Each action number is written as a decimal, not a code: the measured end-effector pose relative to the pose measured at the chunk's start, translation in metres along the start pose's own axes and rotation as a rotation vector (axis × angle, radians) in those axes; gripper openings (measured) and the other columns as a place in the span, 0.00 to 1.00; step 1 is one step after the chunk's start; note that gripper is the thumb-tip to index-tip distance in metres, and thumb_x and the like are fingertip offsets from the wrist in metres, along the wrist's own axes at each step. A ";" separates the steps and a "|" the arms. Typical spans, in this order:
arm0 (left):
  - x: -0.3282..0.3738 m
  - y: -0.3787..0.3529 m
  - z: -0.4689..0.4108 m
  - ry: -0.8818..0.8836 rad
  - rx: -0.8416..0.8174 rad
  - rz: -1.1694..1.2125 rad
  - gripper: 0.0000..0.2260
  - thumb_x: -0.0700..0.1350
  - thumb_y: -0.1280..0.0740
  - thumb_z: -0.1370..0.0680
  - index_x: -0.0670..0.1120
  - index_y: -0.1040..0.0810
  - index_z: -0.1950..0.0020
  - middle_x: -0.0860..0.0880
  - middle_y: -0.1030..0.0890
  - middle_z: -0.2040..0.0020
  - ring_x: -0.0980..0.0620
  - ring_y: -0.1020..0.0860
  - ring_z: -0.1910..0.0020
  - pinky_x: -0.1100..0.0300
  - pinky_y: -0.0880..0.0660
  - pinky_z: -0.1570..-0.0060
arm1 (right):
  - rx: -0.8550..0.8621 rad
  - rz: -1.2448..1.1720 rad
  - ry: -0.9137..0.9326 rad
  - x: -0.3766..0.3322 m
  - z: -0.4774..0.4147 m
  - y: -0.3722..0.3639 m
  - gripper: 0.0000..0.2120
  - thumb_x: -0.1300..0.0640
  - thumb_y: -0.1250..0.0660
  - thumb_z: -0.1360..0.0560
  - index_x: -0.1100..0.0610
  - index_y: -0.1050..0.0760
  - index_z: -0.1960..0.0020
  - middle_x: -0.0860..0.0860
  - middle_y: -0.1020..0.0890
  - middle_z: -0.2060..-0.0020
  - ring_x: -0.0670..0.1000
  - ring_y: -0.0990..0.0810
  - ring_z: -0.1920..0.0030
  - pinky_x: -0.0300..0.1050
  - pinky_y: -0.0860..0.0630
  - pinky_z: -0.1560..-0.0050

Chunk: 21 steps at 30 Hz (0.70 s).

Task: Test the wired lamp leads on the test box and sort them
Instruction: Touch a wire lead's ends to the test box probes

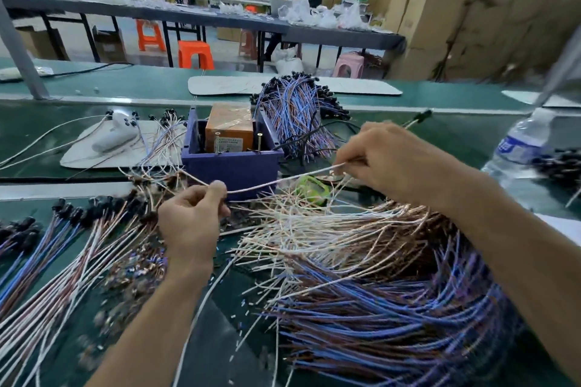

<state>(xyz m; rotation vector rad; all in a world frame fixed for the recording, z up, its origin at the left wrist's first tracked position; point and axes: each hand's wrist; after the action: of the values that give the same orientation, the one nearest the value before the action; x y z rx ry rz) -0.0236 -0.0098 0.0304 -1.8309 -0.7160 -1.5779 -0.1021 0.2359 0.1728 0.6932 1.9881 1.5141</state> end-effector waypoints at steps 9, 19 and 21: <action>-0.011 -0.035 0.045 -0.264 -0.354 -0.848 0.16 0.63 0.33 0.22 0.55 0.16 0.63 0.56 0.17 0.66 0.51 0.20 0.63 0.54 0.23 0.60 | -0.073 0.075 -0.266 0.065 0.058 -0.032 0.11 0.58 0.30 0.21 0.46 0.13 0.44 0.48 0.14 0.49 0.43 0.24 0.51 0.35 0.32 0.41; -0.018 -0.035 0.045 -0.349 -0.166 -0.840 0.20 0.55 0.31 0.24 0.49 0.25 0.74 0.55 0.26 0.77 0.55 0.28 0.74 0.61 0.37 0.71 | 0.025 -0.078 -0.456 0.037 0.060 -0.065 0.26 0.72 0.33 0.31 0.46 0.15 0.42 0.52 0.16 0.40 0.51 0.20 0.39 0.44 0.26 0.32; -0.015 -0.033 0.044 -0.368 -0.141 -0.796 0.19 0.54 0.32 0.25 0.49 0.25 0.74 0.55 0.26 0.77 0.54 0.27 0.74 0.60 0.35 0.70 | 0.062 -0.186 -0.434 0.022 0.053 -0.074 0.26 0.73 0.33 0.30 0.46 0.15 0.43 0.53 0.16 0.39 0.41 0.18 0.53 0.37 0.20 0.49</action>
<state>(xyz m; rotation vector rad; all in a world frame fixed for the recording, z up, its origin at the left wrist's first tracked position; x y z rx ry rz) -0.0209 0.0453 0.0145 -2.0997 -1.6998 -1.7875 -0.0871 0.2698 0.0874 0.7640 1.7184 1.0879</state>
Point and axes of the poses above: each hand's wrist, its own z-axis away from the middle knuckle, its own y-axis out of the back of the hand, x = y × z
